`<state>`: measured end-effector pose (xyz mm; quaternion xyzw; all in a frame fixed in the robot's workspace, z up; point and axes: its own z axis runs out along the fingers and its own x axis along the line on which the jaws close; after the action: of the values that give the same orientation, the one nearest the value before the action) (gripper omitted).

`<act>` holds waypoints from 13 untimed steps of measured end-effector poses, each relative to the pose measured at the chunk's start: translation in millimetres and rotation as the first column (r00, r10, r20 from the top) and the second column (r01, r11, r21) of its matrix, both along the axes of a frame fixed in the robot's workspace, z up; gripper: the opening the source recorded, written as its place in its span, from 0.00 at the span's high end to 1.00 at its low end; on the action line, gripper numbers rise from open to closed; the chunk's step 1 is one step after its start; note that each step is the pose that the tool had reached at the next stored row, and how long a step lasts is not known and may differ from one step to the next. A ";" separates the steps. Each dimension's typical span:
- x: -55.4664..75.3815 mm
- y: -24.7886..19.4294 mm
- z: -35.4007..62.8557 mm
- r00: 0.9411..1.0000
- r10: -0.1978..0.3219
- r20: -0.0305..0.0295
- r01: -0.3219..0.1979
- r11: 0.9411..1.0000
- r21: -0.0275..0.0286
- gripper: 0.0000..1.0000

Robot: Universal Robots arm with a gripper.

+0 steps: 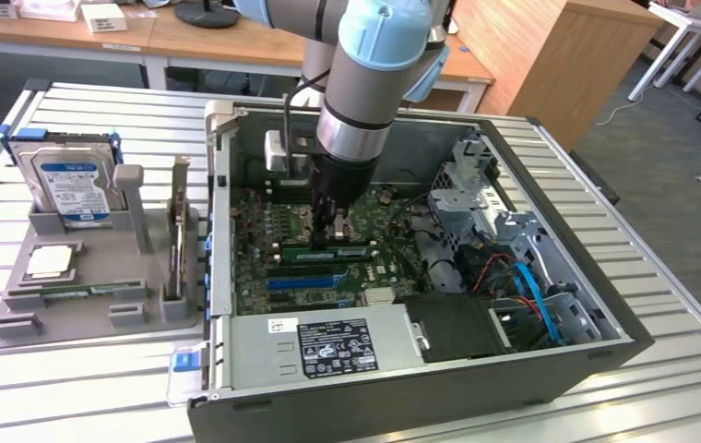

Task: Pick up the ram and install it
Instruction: 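Press down the ram until it locks into place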

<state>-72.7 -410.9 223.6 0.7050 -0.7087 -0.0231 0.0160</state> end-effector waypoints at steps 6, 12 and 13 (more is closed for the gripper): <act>0.0 0.0 -0.8 1.000 0.000 0.000 0.000 1.000 0.000 0.90; 0.0 0.0 -1.1 1.000 0.000 0.000 0.000 1.000 0.000 0.90; 0.0 0.0 -1.2 1.000 0.000 0.000 0.000 1.000 0.000 0.90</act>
<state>-72.7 -410.9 222.4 0.7050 -0.7086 -0.0230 0.0160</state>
